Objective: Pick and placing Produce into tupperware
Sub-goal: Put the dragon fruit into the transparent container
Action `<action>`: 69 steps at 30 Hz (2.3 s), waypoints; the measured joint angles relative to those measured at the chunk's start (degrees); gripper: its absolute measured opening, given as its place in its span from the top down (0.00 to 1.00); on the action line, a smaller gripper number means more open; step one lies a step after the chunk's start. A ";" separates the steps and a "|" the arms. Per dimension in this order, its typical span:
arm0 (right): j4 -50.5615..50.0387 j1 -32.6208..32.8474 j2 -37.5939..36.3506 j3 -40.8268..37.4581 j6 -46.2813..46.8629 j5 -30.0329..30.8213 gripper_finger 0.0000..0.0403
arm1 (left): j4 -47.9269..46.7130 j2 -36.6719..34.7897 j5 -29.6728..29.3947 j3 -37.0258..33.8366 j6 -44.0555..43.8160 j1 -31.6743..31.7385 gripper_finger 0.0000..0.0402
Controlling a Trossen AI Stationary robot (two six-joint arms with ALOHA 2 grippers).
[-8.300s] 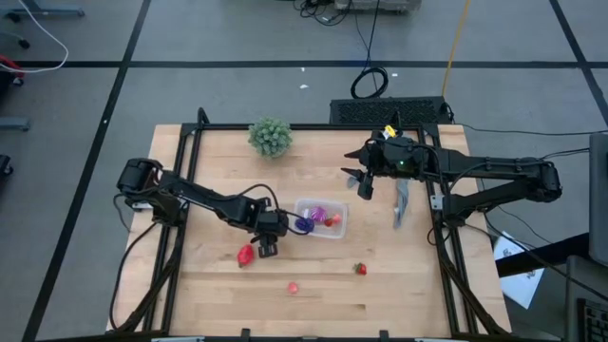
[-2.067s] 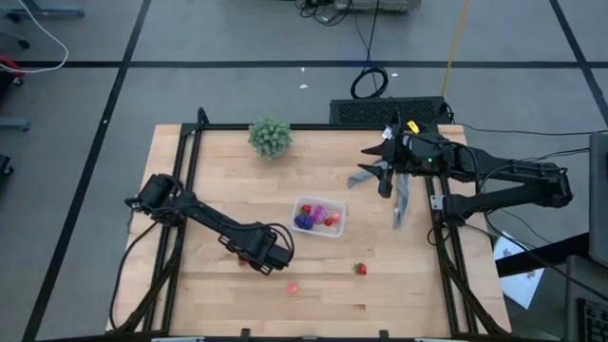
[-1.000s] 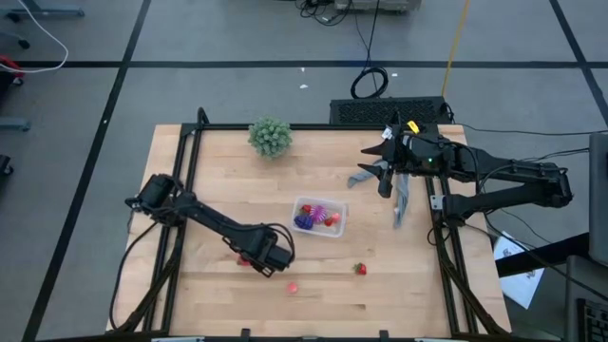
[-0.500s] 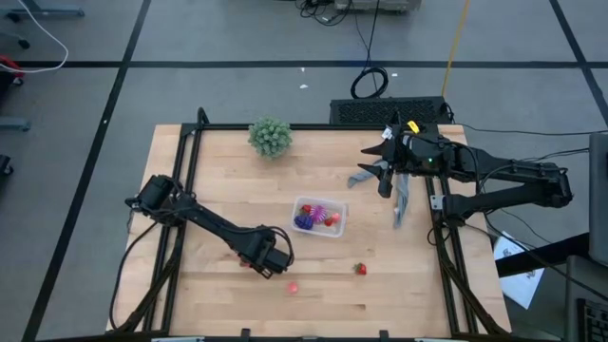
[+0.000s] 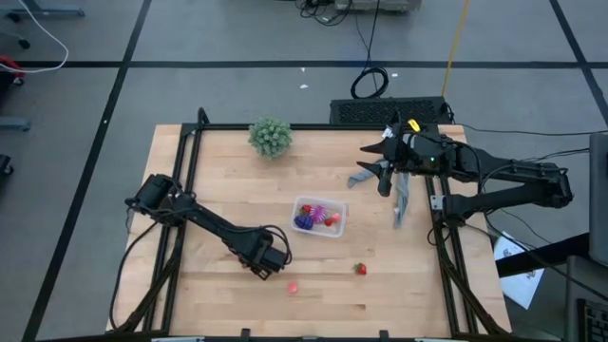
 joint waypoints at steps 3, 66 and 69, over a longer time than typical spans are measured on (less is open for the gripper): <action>-0.01 0.00 0.00 0.00 0.04 -0.01 0.57 | 0.02 0.00 -0.45 0.00 0.26 -0.04 0.33; 0.07 0.00 0.00 0.00 0.04 -0.03 0.57 | 26.74 -14.38 -14.30 -0.11 30.65 14.72 0.42; 1.29 0.00 -0.20 -0.01 -0.93 0.02 0.57 | 31.19 -14.38 -14.11 -0.11 34.77 16.76 0.42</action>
